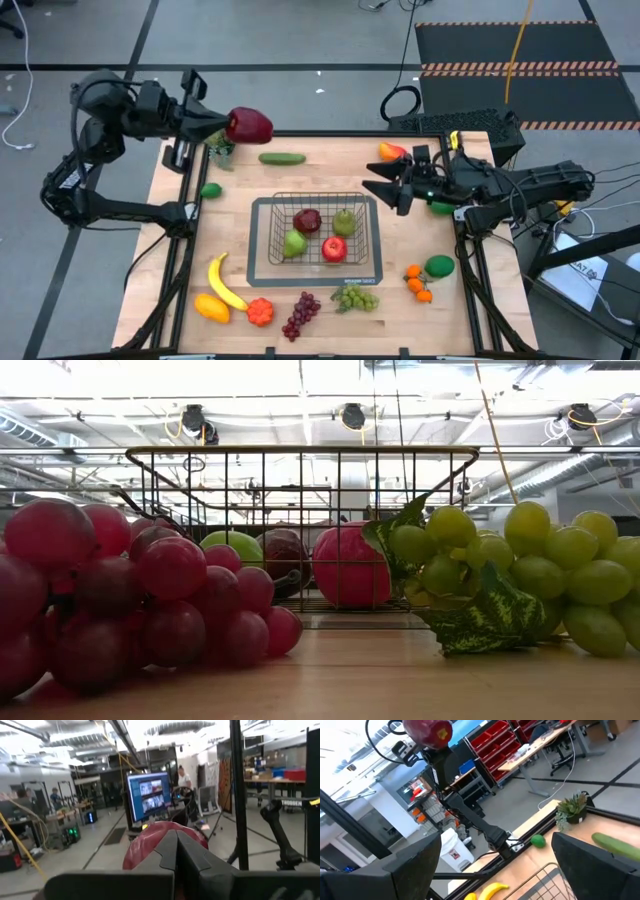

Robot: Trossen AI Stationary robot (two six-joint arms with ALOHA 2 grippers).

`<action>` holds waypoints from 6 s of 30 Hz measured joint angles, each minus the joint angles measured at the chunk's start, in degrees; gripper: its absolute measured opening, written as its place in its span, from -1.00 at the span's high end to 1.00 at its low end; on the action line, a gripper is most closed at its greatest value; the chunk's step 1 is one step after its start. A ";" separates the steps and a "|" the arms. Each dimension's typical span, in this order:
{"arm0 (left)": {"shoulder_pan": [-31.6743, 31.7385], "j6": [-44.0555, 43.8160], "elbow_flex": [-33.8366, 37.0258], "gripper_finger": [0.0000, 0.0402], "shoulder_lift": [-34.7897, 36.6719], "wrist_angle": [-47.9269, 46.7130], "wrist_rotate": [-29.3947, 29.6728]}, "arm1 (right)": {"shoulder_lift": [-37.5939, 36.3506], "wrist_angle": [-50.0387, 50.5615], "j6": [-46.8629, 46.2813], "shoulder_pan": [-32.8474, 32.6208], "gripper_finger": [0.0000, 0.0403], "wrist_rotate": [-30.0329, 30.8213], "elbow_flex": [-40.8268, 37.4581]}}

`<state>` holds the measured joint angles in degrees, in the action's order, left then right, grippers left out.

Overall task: Build produce basket
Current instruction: Put the dark red apple into the gold wire basket, then put the top mango into the gold wire basket

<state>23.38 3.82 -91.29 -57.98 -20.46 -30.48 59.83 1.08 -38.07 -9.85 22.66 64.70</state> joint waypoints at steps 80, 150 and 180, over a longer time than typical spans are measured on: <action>-16.65 -31.36 32.92 0.19 -14.08 -5.06 20.63 | -9.00 23.13 -7.06 20.92 -0.85 -26.45 0.00; -13.73 -38.36 27.28 0.19 -6.43 -3.42 47.52 | 22.98 9.21 61.36 65.77 -0.79 -40.90 -17.96; -13.73 -33.92 27.26 0.19 -6.43 -3.46 43.58 | 31.53 13.07 59.65 65.75 -0.61 -31.30 -17.96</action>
<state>9.65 -30.11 -64.03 -64.40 -23.92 13.10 91.36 14.15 21.58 55.90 -8.64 46.74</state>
